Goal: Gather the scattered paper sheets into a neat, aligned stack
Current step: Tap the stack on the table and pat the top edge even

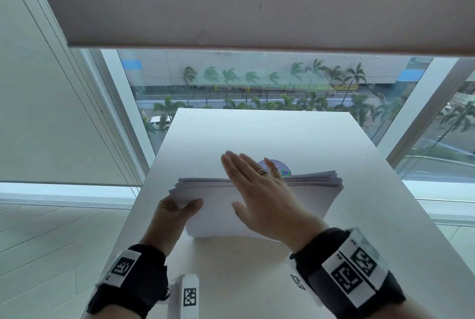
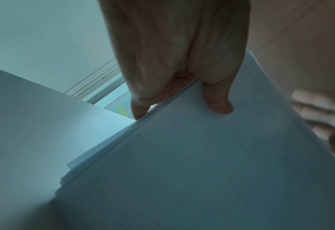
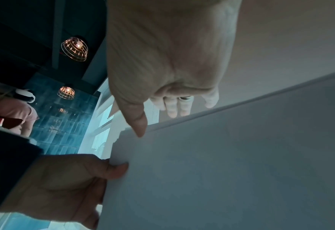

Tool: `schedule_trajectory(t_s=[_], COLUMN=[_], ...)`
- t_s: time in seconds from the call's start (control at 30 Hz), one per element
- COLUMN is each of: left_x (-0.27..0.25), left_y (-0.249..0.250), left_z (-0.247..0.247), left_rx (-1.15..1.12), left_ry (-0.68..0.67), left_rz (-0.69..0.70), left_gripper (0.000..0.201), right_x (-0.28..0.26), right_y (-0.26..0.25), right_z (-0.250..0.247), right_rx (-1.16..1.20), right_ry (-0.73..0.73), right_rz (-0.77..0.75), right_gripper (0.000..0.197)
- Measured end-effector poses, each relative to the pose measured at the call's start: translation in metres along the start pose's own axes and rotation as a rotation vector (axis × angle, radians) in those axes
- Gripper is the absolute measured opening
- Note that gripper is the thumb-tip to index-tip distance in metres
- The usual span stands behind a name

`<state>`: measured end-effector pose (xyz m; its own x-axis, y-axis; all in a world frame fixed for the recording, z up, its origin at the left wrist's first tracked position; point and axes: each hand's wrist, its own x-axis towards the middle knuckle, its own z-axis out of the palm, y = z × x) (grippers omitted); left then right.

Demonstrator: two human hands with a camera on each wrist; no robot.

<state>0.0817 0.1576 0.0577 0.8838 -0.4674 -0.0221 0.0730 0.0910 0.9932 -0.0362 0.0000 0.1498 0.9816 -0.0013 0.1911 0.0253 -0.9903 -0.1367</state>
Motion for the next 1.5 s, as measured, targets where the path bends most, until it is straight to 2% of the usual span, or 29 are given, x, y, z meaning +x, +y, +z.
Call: schedule_trajectory(t_s=[0.07,0.17,0.23,0.37,0.47,0.53,0.6,0.67,0.77,0.83,0.9,0.97,1.03,1.13,1.2,1.23,1.33,1.37,1.4,1.5], left_x=[-0.001,-0.002,-0.003,-0.005,-0.006,-0.006,-0.006,-0.005,-0.004,-0.003,-0.002,-0.002,-0.001,0.001,0.001,0.001,0.003,0.004,0.005,0.004], left_y=[0.000,0.002,0.003,0.007,0.011,0.011,0.010,0.008,0.008,0.007,0.007,0.007,0.007,0.006,0.006,0.006,0.006,0.006,0.006,0.008], left_z=[0.000,0.000,0.000,0.002,0.003,0.003,0.001,0.000,0.000,0.001,0.001,0.001,0.000,0.001,0.002,0.002,0.002,0.002,0.003,0.007], left_rx=[-0.014,-0.023,-0.016,0.015,0.021,0.025,0.006,-0.009,0.005,0.020,0.042,0.057,0.044,0.028,0.018,0.016,0.002,-0.004,-0.006,-0.010], left_ry=[-0.001,-0.015,-0.025,-0.032,-0.062,-0.066,-0.046,-0.042,-0.040,-0.032,-0.032,-0.035,-0.032,-0.018,-0.009,-0.004,0.002,0.004,0.006,0.030], left_rz=[-0.007,-0.010,-0.015,0.005,0.020,0.021,0.007,0.001,-0.007,-0.010,-0.020,-0.026,-0.033,-0.032,-0.039,-0.042,-0.049,-0.049,-0.046,-0.030], left_gripper=[0.015,0.022,0.026,0.025,0.022,0.022,0.022,0.023,0.023,0.016,0.020,0.020,0.021,0.022,0.023,0.023,0.025,0.025,0.025,0.026], right_x=[0.006,0.014,0.019,0.025,0.027,0.025,0.022,0.019,0.010,0.000,-0.012,-0.026,-0.039,-0.054,-0.066,-0.071,-0.083,-0.084,-0.086,-0.086], right_y=[-0.006,-0.019,-0.021,-0.028,-0.036,-0.034,-0.029,-0.018,0.002,0.017,0.033,0.050,0.064,0.081,0.095,0.104,0.111,0.109,0.107,0.103], right_z=[0.005,0.012,0.012,0.010,0.012,0.011,0.009,0.008,0.003,-0.004,-0.008,-0.012,-0.012,-0.016,-0.018,-0.015,0.001,0.011,0.024,0.056], right_rx=[-0.028,0.008,0.055,0.046,0.019,0.066,0.081,0.057,0.014,0.011,-0.010,-0.030,-0.067,-0.051,0.049,0.202,0.955,1.137,1.223,1.229], right_ry=[0.056,-0.035,-0.058,0.065,-0.018,-0.084,-0.008,0.004,-0.109,-0.044,0.087,0.051,-0.034,0.124,0.125,0.149,0.316,0.336,0.346,0.406], right_rz=[-0.022,-0.104,-0.103,-0.125,-0.199,-0.175,-0.156,-0.084,0.007,0.044,0.132,0.252,0.339,0.467,0.536,0.581,0.673,0.701,0.726,0.768], right_gripper=[0.084,0.079,0.074,0.078,0.075,0.073,0.075,0.077,0.074,0.073,0.076,0.073,0.060,0.023,0.003,0.006,0.025,0.031,0.035,0.032])
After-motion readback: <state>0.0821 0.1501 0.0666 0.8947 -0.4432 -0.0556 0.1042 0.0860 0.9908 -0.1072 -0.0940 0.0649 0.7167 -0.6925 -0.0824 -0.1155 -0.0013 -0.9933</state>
